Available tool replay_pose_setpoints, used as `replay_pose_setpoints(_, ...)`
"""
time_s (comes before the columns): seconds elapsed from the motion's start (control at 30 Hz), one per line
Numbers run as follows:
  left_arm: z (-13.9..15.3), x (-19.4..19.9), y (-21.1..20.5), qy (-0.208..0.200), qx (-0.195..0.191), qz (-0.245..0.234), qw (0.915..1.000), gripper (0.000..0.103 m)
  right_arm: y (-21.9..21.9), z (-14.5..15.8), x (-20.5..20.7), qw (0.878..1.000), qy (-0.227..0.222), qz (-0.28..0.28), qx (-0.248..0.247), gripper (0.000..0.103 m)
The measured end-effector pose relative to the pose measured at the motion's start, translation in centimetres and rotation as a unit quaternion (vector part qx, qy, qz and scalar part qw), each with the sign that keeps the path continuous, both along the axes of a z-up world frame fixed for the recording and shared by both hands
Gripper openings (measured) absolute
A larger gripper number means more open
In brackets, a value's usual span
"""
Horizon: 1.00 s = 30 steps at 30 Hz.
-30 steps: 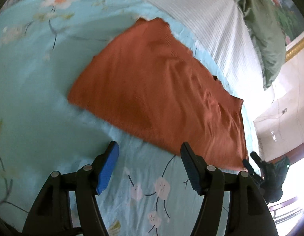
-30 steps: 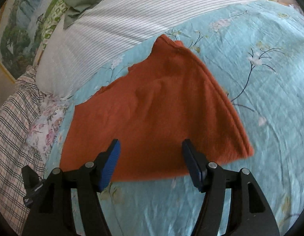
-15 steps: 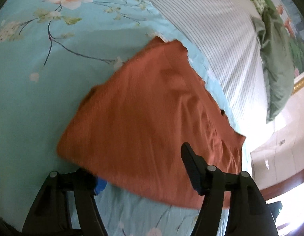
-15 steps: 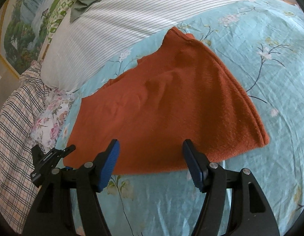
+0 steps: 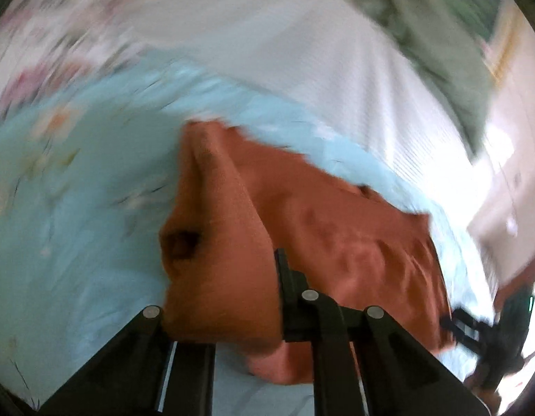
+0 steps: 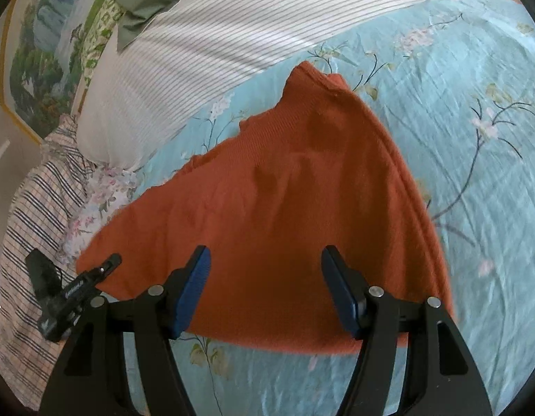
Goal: Fold small clothes
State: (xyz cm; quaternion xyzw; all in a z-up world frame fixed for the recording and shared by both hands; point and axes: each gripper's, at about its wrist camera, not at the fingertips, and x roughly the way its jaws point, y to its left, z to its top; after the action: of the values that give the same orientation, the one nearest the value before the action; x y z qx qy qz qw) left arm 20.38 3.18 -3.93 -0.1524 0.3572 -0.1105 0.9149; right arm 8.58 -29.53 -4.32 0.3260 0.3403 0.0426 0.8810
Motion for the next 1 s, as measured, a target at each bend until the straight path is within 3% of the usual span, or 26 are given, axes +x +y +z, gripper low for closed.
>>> replay_pose_setpoints(0.13,1.2,-1.3,-8.0,-0.043,0.085,-0.093,0.9911,0.008,-0.8,-0.3,2.6,0.999,0.007,0.028,0.042,0.067)
replay_pose_setpoints(0.27,-1.5,-2.6,-15.1,-0.066,0.202,-0.156,0.9647,0.008,0.4,-0.8,6.5,0.995,0.024,0.078,0.062,0.074)
replay_pose_setpoints(0.37,-3.8,-3.0,-17.0,-0.065,0.243,-0.180,0.9509,0.007,2.1,-1.4,9.9,0.989,0.045,0.123,0.070,0.079)
replay_pose_setpoints(0.47,-4.4,-2.7,-16.9,-0.061,0.241,-0.192,0.9493,0.007,3.7,-1.8,13.4,0.982,0.051,0.166,0.078,0.088)
replay_pose_setpoints(0.7,-3.5,-2.5,-15.1,-0.067,0.204,-0.202,0.9556,0.007,7.6,-2.3,20.0,0.972,0.063,0.216,0.062,0.088)
replay_pose_setpoints(0.77,-3.5,-2.8,-14.9,-0.066,0.199,-0.203,0.9564,0.007,8.7,-2.4,21.5,0.971,0.062,0.224,0.054,0.070)
replay_pose_setpoints(0.83,-3.4,-2.5,-14.8,-0.062,0.191,-0.204,0.9582,0.007,9.4,-3.0,22.9,0.966,0.077,0.235,0.076,0.023)
replay_pose_setpoints(1.0,-2.5,-2.5,-14.5,-0.065,0.181,-0.206,0.9595,0.007,7.9,0.6,20.5,0.971,0.022,0.227,0.073,0.017)
